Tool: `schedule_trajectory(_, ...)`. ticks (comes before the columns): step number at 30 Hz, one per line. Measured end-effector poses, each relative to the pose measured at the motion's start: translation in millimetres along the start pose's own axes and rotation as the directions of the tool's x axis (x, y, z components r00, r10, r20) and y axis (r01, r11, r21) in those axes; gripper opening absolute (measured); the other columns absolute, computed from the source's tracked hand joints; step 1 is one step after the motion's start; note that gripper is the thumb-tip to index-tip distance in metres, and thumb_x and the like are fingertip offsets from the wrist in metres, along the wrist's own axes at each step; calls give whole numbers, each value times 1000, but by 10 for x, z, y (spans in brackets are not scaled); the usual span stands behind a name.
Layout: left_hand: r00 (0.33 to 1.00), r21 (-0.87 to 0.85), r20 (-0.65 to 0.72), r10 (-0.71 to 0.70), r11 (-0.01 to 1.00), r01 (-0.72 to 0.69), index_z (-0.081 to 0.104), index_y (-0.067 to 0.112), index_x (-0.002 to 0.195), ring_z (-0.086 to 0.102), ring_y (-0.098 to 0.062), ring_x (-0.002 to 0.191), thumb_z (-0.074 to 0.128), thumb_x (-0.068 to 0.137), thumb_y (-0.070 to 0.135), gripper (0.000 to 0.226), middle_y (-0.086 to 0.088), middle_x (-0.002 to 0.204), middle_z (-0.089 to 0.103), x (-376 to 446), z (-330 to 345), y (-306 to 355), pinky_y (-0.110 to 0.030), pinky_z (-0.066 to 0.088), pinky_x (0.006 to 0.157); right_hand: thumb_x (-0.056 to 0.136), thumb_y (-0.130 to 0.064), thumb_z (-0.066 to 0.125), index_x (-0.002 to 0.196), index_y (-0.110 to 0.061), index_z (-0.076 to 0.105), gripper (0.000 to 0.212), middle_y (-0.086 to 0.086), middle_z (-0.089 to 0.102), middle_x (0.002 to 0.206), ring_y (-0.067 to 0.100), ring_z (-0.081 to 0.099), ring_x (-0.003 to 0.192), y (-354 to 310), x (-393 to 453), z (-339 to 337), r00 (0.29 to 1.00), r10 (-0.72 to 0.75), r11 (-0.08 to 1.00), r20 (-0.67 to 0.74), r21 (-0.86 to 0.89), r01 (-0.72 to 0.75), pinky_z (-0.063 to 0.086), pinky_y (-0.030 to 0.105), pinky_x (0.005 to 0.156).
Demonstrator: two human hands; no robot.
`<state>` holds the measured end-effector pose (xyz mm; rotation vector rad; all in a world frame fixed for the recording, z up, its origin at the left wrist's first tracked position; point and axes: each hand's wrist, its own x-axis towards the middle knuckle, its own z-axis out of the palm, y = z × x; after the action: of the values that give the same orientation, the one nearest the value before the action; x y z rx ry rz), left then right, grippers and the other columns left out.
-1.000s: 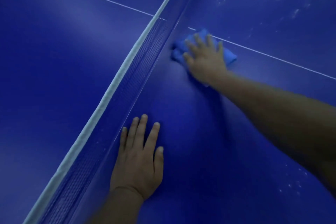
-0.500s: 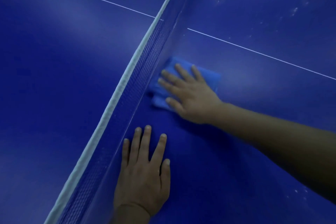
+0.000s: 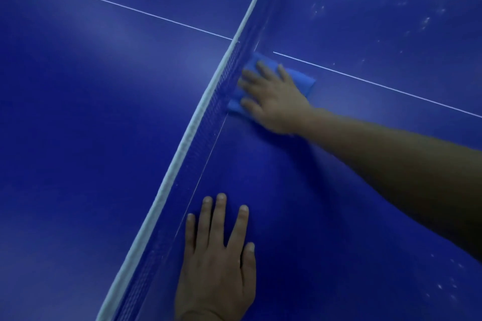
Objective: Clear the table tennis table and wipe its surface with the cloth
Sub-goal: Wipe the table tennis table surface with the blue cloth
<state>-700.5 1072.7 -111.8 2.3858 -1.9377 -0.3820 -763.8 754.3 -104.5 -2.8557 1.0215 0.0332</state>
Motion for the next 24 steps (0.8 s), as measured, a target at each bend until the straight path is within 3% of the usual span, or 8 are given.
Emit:
schedule_trajectory(3, 999, -12, -47, 6, 1000, -7, 39, 24, 148, 21, -32, 149, 27, 100, 43, 53, -13, 159, 29, 4, 13, -26, -55, 17, 114, 104, -44, 27, 156, -23, 28, 56, -3, 18, 165, 31, 7, 153, 30, 368, -16, 927, 370, 929, -53, 39, -369, 5, 61, 118)
schedule_trajectory(7, 999, 7, -40, -3, 1000, 3, 38, 24, 147, 24, -32, 147, 15, 102, 48, 56, -13, 158, 30, 13, 16, -17, -53, 13, 116, 101, -36, 33, 152, -17, 36, 55, 1, 28, 161, 32, 6, 153, -563, 295, 66, 946, 316, 949, -67, 38, -314, 4, 61, 119)
schedule_trajectory(10, 997, -38, -72, 0, 999, -2, 39, 23, 146, 24, -33, 147, 11, 102, 51, 59, -14, 157, 32, 20, 21, -13, -50, 9, 120, 104, -41, 29, 156, -24, 28, 55, -3, 18, 165, 30, 7, 153, -223, 50, 25, 908, 412, 911, -73, 60, -408, 4, 59, 119)
schedule_trajectory(12, 996, -49, -92, 4, 999, -8, 38, 23, 147, 22, -33, 148, 16, 102, 50, 57, -14, 158, 31, 16, 41, -10, -50, 7, 121, 105, -43, 27, 157, -27, 23, 55, -4, 15, 166, 31, 10, 152, 274, -313, 59, 801, 590, 807, -100, 50, -589, 5, 60, 118)
schedule_trajectory(15, 995, -67, -95, 14, 998, -20, 36, 23, 147, 19, -33, 150, 24, 100, 46, 55, -14, 159, 29, 25, 52, -3, -51, 5, 120, 105, -44, 25, 158, -27, 21, 56, -4, 12, 167, 31, 7, 153, 974, -1084, 32, 547, 832, 555, -94, 113, -824, 3, 62, 118)
schedule_trajectory(19, 994, -76, -107, 24, 997, -32, 37, 22, 147, 20, -34, 149, 28, 98, 45, 56, -16, 159, 29, 32, 54, -2, -51, 4, 121, 103, -45, 20, 159, -25, 16, 60, -4, 6, 167, 30, -1, 153, 1308, -1510, -52, 245, 969, 244, -19, 208, -947, -3, 62, 119)
schedule_trajectory(21, 996, -64, -92, 21, 998, -27, 36, 22, 148, 19, -33, 149, 32, 95, 45, 58, -15, 159, 29, 18, 69, -7, -50, 2, 121, 103, -44, 22, 159, -23, 19, 59, -1, 10, 167, 32, 2, 153, 1126, -1269, -29, 270, 962, 273, -43, 210, -939, 0, 65, 118)
schedule_trajectory(24, 996, -40, -91, 21, 999, -24, 38, 23, 147, 21, -34, 147, 31, 94, 47, 58, -15, 157, 31, 37, 64, -5, -46, 0, 120, 103, -43, 28, 156, -26, 27, 56, -1, 19, 165, 33, 10, 152, 446, -708, 92, 632, 761, 647, -147, 117, -753, 4, 63, 117)
